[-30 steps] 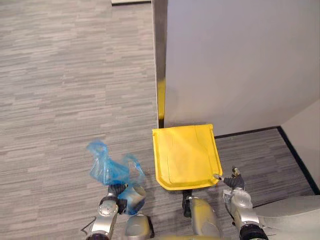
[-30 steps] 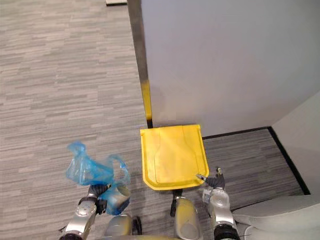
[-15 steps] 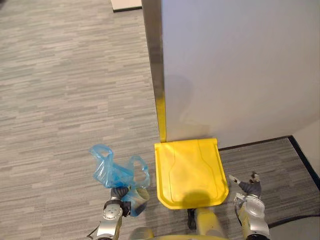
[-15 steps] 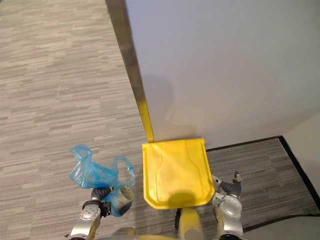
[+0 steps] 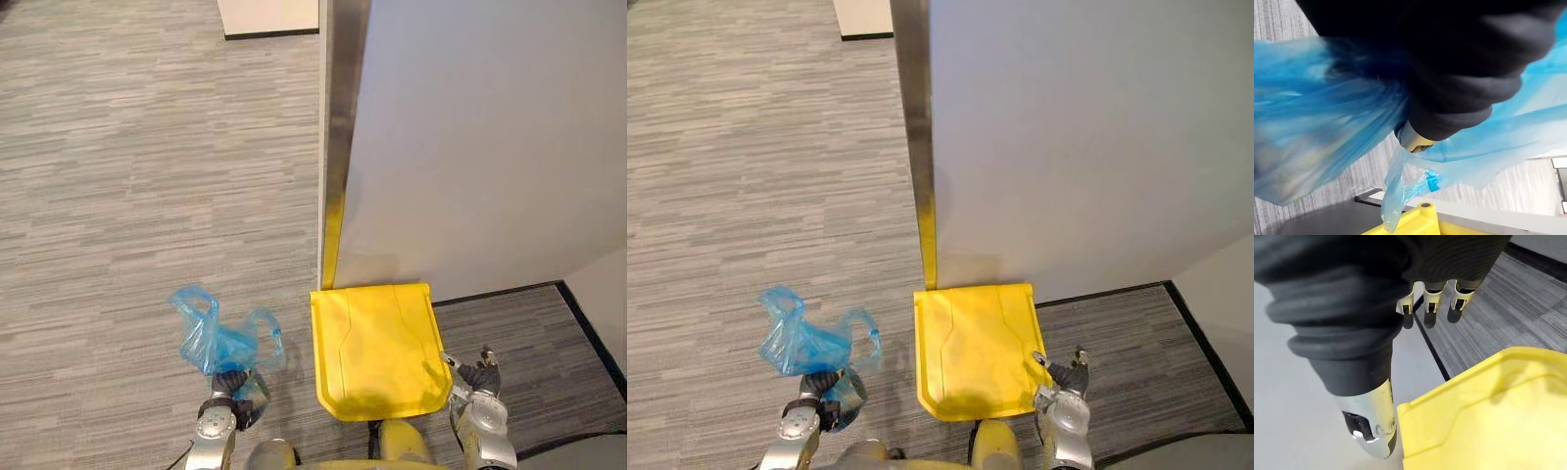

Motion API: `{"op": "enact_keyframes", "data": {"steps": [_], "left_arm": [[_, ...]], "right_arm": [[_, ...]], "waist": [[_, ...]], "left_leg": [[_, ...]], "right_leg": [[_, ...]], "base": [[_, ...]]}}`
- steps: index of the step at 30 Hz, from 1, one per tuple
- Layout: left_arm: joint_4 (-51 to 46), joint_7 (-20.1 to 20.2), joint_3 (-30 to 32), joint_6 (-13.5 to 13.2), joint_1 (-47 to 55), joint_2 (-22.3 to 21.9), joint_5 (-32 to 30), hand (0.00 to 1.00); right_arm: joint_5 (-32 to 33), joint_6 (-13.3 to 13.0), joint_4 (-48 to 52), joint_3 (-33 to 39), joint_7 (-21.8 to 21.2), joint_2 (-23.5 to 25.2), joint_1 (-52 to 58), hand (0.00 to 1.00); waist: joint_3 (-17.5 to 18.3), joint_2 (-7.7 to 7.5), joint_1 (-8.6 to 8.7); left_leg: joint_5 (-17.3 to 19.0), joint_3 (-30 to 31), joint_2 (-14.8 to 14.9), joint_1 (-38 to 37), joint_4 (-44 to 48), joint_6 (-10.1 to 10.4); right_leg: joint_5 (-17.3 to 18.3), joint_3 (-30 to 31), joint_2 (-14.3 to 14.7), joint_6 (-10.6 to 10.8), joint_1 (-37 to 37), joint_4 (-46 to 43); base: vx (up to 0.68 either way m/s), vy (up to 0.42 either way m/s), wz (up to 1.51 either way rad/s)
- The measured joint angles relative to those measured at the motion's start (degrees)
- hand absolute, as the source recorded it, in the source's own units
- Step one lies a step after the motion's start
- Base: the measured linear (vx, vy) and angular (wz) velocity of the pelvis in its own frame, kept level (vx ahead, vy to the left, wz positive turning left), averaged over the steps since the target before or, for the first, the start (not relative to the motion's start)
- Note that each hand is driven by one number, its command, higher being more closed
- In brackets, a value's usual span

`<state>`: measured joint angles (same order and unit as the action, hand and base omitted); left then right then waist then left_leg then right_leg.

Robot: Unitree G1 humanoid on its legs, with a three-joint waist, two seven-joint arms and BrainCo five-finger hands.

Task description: Gather rubbish on tea table into small bin, then transfer packed bag to large trash can.

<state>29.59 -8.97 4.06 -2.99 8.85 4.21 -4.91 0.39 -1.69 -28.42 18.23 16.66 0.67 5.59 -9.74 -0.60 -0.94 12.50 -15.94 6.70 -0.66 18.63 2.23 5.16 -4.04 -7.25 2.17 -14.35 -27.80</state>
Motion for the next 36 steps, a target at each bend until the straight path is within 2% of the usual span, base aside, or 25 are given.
{"op": "enact_keyframes", "data": {"steps": [1, 3, 4, 5, 6, 7, 8, 9, 10, 12, 14, 15, 16, 18, 20, 21, 22, 24, 25, 26, 31, 33, 36], "left_arm": [[-0.57, -0.04, 0.19, 0.05, 0.02, 0.55, 0.23, 1.00], [-0.80, -0.02, 1.25, 0.29, 0.08, 1.22, 0.26, 1.00], [-0.47, -0.06, 1.82, 0.59, 0.31, 0.75, 0.32, 1.00], [-0.03, 0.05, 1.73, 0.54, 1.32, -0.44, 0.36, 1.00], [-0.36, 0.02, 1.74, 0.21, 1.64, -1.27, 0.38, 1.00], [0.02, -0.06, 1.57, 0.30, 0.96, -1.10, 0.41, 1.00], [0.26, -0.25, 1.15, 0.40, 0.23, -1.16, 0.72, 1.00], [0.34, -0.30, 0.91, 0.46, 0.08, -1.65, 0.91, 1.00], [0.35, -0.10, 0.15, 0.33, 0.31, -2.24, 0.93, 1.00], [0.64, -0.09, -0.11, 0.33, 0.23, -2.25, 0.93, 1.00], [0.75, -0.02, -0.91, 0.24, -0.25, -1.48, 0.93, 1.00], [0.80, 0.11, -1.93, 0.21, -0.40, -1.38, 0.90, 1.00], [0.80, 0.16, -2.13, 0.21, -0.12, -1.60, 0.89, 1.00], [0.98, 0.19, -2.26, 0.21, 0.02, -1.61, 0.90, 1.00], [1.98, 0.20, -2.32, 0.22, 0.15, -1.61, 0.90, 1.00], [2.21, 0.20, -2.32, 0.22, 0.19, -1.61, 0.90, 1.00], [2.55, 0.20, -2.33, 0.22, 0.17, -1.60, 0.90, 1.00], [3.05, 0.21, -2.42, 0.26, -0.37, -1.26, 0.87, 1.00], [3.18, 0.19, -2.41, 0.28, -0.38, -1.13, 0.86, 1.00], [3.31, 0.19, -2.41, 0.28, 0.11, -1.02, 0.84, 1.00], [4.98, 0.15, -2.38, 0.37, 1.29, -0.39, 0.76, 1.00], [6.16, 0.16, -2.41, 0.39, 1.31, -0.38, 0.73, 1.00], [7.11, 0.17, -2.41, 0.41, 1.18, -0.08, 0.57, 1.00]], "right_arm": [[-0.50, 0.06, -0.53, -0.96, -0.38, 0.17, 0.15, 0.00], [-0.87, 0.05, -2.34, -1.87, -0.71, 0.05, -1.12, 0.00], [-0.97, 0.06, -2.95, -2.27, -0.71, -0.34, -2.07, 0.00], [-1.01, -0.18, -4.77, -2.37, -0.67, -0.80, -3.69, 0.00], [-1.04, -0.20, -6.18, -2.53, -0.51, -2.06, -5.21, 0.00], [-1.04, 0.09, -8.45, -3.02, -0.59, -2.19, -6.65, 0.00], [-1.04, 0.17, -9.22, -3.62, -0.60, -3.08, -7.57, 0.00], [-1.05, 0.15, -9.41, -3.90, -0.60, -3.81, -7.92, 0.00], [-1.03, 0.15, -9.50, -4.38, -0.55, -4.73, -8.67, 0.00], [-1.01, 0.15, -9.52, -4.60, -0.45, -5.22, -8.84, 0.00], [-1.02, 0.16, -9.50, -4.53, -0.28, -5.59, -8.28, 0.00], [-1.02, 0.16, -9.50, -4.48, -0.16, -5.68, -8.53, 0.00], [-1.03, 0.12, -9.42, -4.53, -0.14, -6.15, -8.60, 0.00], [-1.04, 0.07, -9.44, -4.50, -0.13, -6.35, -8.39, 0.00], [-1.04, 0.07, -9.50, -4.44, -0.15, -6.35, -7.77, 0.00], [-1.04, 0.06, -9.50, -3.96, -0.15, -6.66, -7.49, 0.00], [-1.03, 0.07, -9.63, -3.31, -0.32, -6.52, -7.18, 0.00], [-1.02, 0.07, -10.31, -2.15, -0.45, -5.88, -6.83, 0.00], [-1.01, 0.11, -10.96, -1.15, -0.53, -5.39, -6.20, 0.00], [-1.01, 0.12, -11.04, -1.17, -0.59, -5.36, -5.94, 0.00], [-1.01, 0.12, -11.18, -1.11, -0.66, -5.47, -4.17, 0.00], [-1.01, 0.13, -11.99, -0.97, -0.66, -5.47, -3.98, 0.00], [-1.01, 0.13, -13.13, -0.95, -0.71, -5.50, -4.02, 0.00]], "waist": [[0.02, -1.39, -0.02], [0.40, -3.35, -0.28], [0.18, -2.79, -0.25], [1.11, -1.51, -1.25], [0.77, -0.17, -1.84], [-0.11, -2.68, -1.66], [-0.41, -1.91, -1.73], [-1.17, -0.17, -1.69], [-1.84, 2.18, -1.53], [-2.44, 3.56, -1.15], [-2.36, 3.13, -0.53], [-2.48, 2.95, 0.31], [-2.46, 2.96, 0.25], [-2.49, 2.93, 0.27], [-2.32, 3.21, 0.42], [-2.05, 3.65, 0.58], [-1.54, 4.70, 0.92], [-1.45, 4.68, 1.91], [-1.40, 4.50, 1.50], [-1.39, 4.49, 1.53], [0.13, 4.89, 1.76], [0.21, 4.98, 1.74], [0.59, 4.55, 1.75]], "left_leg": [[0.20, 0.18, -0.82, 0.30, 0.72, -0.34], [0.31, 0.58, -1.22, 2.63, 4.15, -0.49], [0.15, 0.66, -1.12, 4.45, 6.47, -0.76], [1.29, 1.95, -1.15, 7.26, 3.80, -0.61], [-1.42, 1.88, -1.01, 7.18, -1.52, -1.05], [-2.02, 0.89, -2.42, 8.30, 0.40, -1.28], [-2.37, 1.66, -1.66, 10.99, 1.45, -0.61], [-3.01, 2.03, -0.38, 11.39, 1.40, -0.04], [-4.46, 2.87, 1.29, 12.02, 0.18, 0.97], [-7.67, 3.50, 3.29, 11.87, -2.45, 2.27], [-12.41, 5.39, 2.20, 11.83, -6.35, 4.92], [-12.23, 5.85, 2.28, 12.30, -4.97, 4.58], [-10.80, 5.71, 2.22, 11.90, -2.54, 2.85], [-8.62, 5.59, 2.20, 10.60, -0.22, 2.45], [-7.62, 4.66, 1.98, 6.89, -2.04, 2.22], [-7.69, 4.52, 1.31, 5.29, -5.97, 2.26], [-7.77, 4.52, 1.35, 3.95, -10.46, 2.36], [-8.45, 4.81, 0.92, 3.68, -13.11, 2.41], [-8.37, 4.64, 0.13, 3.02, -13.73, 2.52], [-8.36, 4.56, -0.25, 2.56, -13.89, 2.52], [-8.34, 4.05, -1.56, 1.39, -16.07, 2.50], [-9.12, 4.02, -1.14, -0.28, -16.75, 3.02], [-9.39, 4.02, -0.59, -1.39, -17.08, 2.74]], "right_leg": [[4.27, 0.17, -1.95, 1.29, -0.62, -9.62], [5.39, 0.38, -2.84, 1.99, -1.19, -11.27], [4.79, -0.35, -1.74, 2.04, -0.81, -9.61], [5.90, 1.64, -0.08, 2.99, 1.97, -1.87], [8.44, 2.83, 0.46, 3.61, 1.39, -4.74], [12.51, 4.33, -1.12, 4.02, 1.47, -6.73], [13.10, 3.88, -0.40, 2.74, 1.83, -1.08], [10.81, 3.07, 0.91, 2.00, 2.47, 1.39], [7.17, 2.06, 3.43, 1.22, 4.47, 6.93], [3.62, 0.90, 5.46, 0.00, 6.16, 11.62], [2.62, -1.07, 4.88, -1.19, 5.84, 12.35], [2.13, -2.19, 4.24, -1.96, 5.24, 12.62], [1.58, -2.15, 4.03, -2.56, 4.58, 12.39], [0.67, -2.17, 3.52, -2.66, 3.56, 12.33], [-0.82, -2.22, 2.87, -1.94, 3.27, 13.40], [-1.73, -2.38, 3.03, -1.35, 3.37, 14.78], [-3.08, -3.42, 3.53, -0.63, 3.81, 17.09], [-5.58, -4.77, 3.00, 0.22, 5.88, 21.20], [-8.19, -5.15, 2.81, 0.72, 8.40, 25.56], [-9.20, -5.14, 2.51, 0.64, 9.28, 26.82], [-11.59, -5.11, 1.74, 1.59, 12.00, 31.76], [-11.87, -5.11, 2.09, 1.76, 13.10, 32.37], [-12.11, -5.22, 2.82, 1.20, 14.26, 33.19]], "base": [[0.01, -0.068, 0.41], [-0.03, -0.134, 0.10], [-0.18, -0.133, -0.11], [-0.26, -0.073, -0.27], [-0.29, -0.079, -0.18], [-0.26, -0.147, -0.02], [-0.19, -0.165, 0.13], [-0.19, -0.163, 0.01], [-0.15, -0.079, -0.07], [-0.20, -0.166, 0.11], [-0.16, -0.147, 0.49], [-0.14, -0.090, 0.38], [-0.14, -0.081, 0.22], [-0.17, -0.015, 0.04], [-0.18, 0.076, 0.09], [-0.16, 0.116, 0.13], [-0.13, 0.106, 0.24], [-0.14, 0.138, 0.32], [-0.12, 0.154, 0.12], [-0.09, 0.124, -0.04], [-0.02, 0.042, -0.01], [0.08, -0.031, -0.03], [0.08, -0.027, -0.05]]}}
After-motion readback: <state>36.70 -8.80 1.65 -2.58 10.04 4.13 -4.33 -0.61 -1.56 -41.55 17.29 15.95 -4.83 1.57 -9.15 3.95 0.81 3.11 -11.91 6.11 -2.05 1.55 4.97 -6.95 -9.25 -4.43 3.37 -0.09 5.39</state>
